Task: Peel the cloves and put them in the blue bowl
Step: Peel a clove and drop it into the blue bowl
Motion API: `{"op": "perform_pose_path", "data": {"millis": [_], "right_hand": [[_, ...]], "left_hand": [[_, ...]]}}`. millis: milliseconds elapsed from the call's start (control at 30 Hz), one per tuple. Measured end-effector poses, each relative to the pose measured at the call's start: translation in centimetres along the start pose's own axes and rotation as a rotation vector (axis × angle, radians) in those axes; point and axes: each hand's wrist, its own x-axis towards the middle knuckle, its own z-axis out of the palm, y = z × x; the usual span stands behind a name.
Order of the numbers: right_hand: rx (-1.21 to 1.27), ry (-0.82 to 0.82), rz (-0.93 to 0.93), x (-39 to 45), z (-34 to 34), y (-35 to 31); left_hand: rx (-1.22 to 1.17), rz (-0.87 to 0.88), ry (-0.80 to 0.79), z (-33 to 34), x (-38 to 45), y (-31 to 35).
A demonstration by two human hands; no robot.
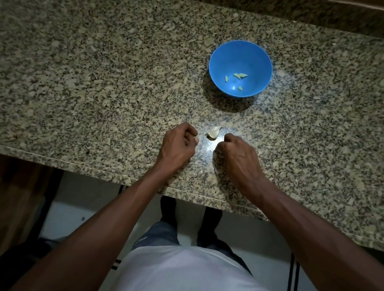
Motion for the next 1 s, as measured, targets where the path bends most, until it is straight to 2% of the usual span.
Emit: {"op": "perform_pose_path", "data": {"millis": [167,233,267,367,433,467,633,833,900,1000], "right_hand": [[-0.006,0.027,0.037,0.6,-0.1,-0.5],[0.098,0.023,0.143,0.8,0.0,-0.3],[0.250,0.005,0.238,0.9,0.0,0.0],[0.937,-0.076,0.528,0.7,-0.9,0.9],[1.280,-0.090,0.615,0.1,-1.6,1.1],[1.364,-0.112,0.618,-0.2,-1.9,1.0],[1.345,-0.151,0.562,-0.4,-2.8,0.7],[1.203,-0.092,0.619,0.4,-2.4,-0.1],[1.117,-0.025,0.621,0.7,-2.3,-0.5],[0.986,0.074,0.577,1.0,-1.9,-1.2]], "left_hand": [[-0.012,0.008,0.017,0.0,-0.4,0.4],[-0.046,0.001,0.017,-0.1,-0.7,0.6],[-0.076,-0.007,0.018,-0.1,-0.9,0.8],[-0.198,-0.011,0.002,0.0,-1.6,1.1],[-0.291,0.016,-0.053,0.1,-2.2,1.6],[-0.330,0.043,-0.078,0.2,-2.4,1.8],[-0.299,0.154,-0.047,0.1,-2.4,2.5],[-0.030,0.375,0.056,-0.3,-1.9,2.5],[-0.039,0.354,0.099,-0.2,-1.9,2.8],[-0.091,0.224,0.111,0.0,-2.0,3.3]]}}
